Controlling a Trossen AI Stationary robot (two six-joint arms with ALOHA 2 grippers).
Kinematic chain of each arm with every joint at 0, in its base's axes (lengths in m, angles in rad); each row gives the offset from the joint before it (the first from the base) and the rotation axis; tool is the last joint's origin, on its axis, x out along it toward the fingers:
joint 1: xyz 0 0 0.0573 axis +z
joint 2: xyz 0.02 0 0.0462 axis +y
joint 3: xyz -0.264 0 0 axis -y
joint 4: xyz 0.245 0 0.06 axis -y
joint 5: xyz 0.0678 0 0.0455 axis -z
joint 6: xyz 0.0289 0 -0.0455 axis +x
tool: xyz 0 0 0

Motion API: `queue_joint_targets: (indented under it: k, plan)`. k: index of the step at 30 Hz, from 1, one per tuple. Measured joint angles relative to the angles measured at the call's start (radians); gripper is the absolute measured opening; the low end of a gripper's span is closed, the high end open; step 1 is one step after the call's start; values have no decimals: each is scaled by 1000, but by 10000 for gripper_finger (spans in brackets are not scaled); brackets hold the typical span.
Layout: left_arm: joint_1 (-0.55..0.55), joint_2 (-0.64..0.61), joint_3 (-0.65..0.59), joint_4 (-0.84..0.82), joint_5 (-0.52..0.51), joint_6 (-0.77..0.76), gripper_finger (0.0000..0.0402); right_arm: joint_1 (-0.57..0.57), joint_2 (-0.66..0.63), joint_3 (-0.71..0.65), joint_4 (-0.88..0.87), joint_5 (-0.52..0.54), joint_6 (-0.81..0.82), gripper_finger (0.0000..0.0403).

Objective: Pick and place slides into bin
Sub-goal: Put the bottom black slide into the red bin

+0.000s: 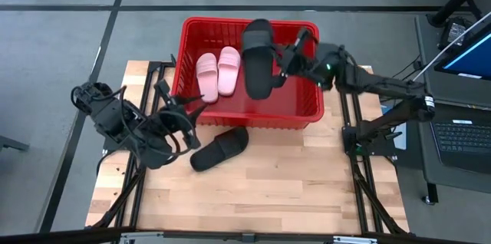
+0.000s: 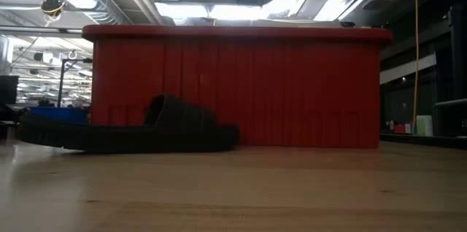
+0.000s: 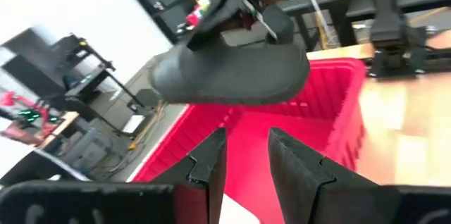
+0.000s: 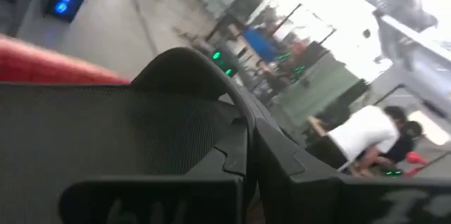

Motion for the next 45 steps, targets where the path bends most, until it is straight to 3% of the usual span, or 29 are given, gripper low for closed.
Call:
queue_joint_targets:
  k: [3, 10, 15, 19, 24, 29, 37, 45]
  plan:
    - [18, 0, 0, 0, -35, 4, 96, -97, 8, -2, -36, -140, 21, 16]
    - [68, 0, 0, 0, -36, 53, 93, -285, 42, -2, -22, -316, 74, 16]
    - [100, 0, 0, -1, -18, 79, 92, -348, 86, -6, -19, -359, 76, 16]
    - [116, 0, 0, -1, -18, 82, 88, -384, 122, -57, 14, -463, 110, 16]
    - [136, 0, 0, -1, -19, 58, 88, -411, 134, -173, 129, -476, 120, 15]
    - [194, 0, -1, -60, 14, -107, 80, -415, 135, -268, 233, -477, 129, 15]
    - [246, -4, -156, -76, 18, -266, 66, -448, 135, -403, 412, -558, 187, 15]
    - [244, -4, -227, -33, -4, -456, 63, -482, 135, -468, 414, -573, 207, 15]
